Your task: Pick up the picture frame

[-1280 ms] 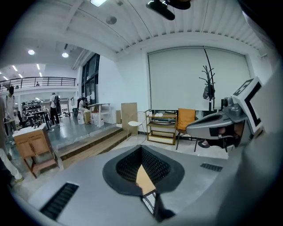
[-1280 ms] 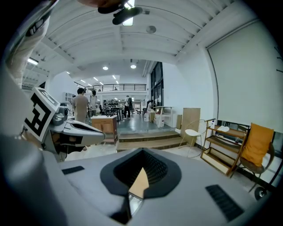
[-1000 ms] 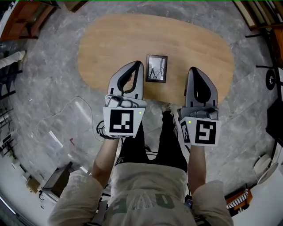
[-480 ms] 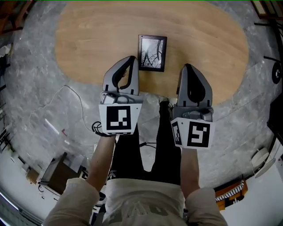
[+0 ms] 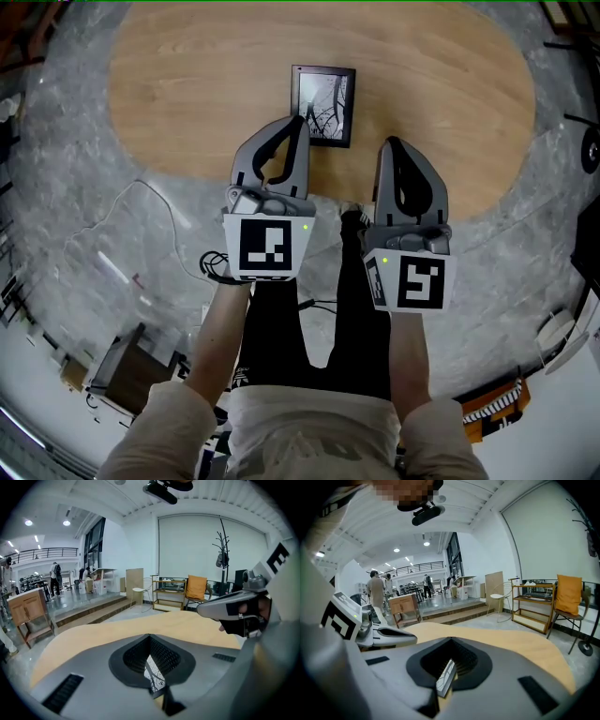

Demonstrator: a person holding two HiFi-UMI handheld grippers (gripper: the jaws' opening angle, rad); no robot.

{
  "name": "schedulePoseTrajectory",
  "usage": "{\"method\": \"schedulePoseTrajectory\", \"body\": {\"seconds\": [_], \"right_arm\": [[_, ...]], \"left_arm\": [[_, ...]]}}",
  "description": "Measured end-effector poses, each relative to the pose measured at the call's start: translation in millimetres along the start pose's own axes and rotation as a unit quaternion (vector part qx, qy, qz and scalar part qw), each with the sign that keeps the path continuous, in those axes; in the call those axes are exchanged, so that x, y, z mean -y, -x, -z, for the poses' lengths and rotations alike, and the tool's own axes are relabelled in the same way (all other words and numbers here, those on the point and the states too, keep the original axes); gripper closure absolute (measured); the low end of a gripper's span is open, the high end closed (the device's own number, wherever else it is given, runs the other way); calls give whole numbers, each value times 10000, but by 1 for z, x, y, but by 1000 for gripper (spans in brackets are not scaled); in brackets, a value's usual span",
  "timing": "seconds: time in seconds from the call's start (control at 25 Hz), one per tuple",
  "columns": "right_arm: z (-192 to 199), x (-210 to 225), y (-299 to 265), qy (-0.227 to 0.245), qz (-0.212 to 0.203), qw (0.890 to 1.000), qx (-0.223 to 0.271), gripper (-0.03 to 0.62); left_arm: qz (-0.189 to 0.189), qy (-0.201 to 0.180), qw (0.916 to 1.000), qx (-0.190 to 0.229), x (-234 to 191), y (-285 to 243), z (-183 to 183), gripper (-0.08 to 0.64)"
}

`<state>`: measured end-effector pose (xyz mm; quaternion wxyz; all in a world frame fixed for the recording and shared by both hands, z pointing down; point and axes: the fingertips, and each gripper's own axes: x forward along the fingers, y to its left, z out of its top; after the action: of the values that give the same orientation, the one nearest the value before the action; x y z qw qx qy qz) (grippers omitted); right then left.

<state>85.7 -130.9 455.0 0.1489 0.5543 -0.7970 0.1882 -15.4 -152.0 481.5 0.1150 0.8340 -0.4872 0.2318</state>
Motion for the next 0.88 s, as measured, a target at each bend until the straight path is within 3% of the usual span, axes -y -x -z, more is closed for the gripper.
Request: {"method": "schedulePoseTrajectory", "body": {"seconds": [0.2,0.28,0.4,0.52,0.6,0.68,0.8,0.88], "right_arm": [[-6,-1,-1,55,-89,9999,39,588],[-7,-1,-2,76,-118,9999,36,588],[-7,-2,-2,112,-161,9998,11,588],[-5,-7,-5,197,-243,9995,-43,588],[0,-9,-5,252,-274,9992,-116,588],[7,-10,-4,328,-285,9988,-229,588],[14,-9,-6,412,-307,9981,-332,588],[16,-8,-7,395,-331,9980,-378,588]], "left_arm": [[-96,-120,9999,-31,-7,-1,-4,551],[95,-175,9998,-28,-4,-4,-7,549],[644,-248,9973,-249,8,-11,-2,376],[1119,-783,9884,-659,22,-17,14,294],[1500,-1201,9767,-953,35,-18,30,282],[1949,-1610,9581,-1344,50,-17,52,267],[2511,-2440,9156,-1977,69,-20,92,241],[2813,-2714,8906,-2323,78,-19,114,232]]}}
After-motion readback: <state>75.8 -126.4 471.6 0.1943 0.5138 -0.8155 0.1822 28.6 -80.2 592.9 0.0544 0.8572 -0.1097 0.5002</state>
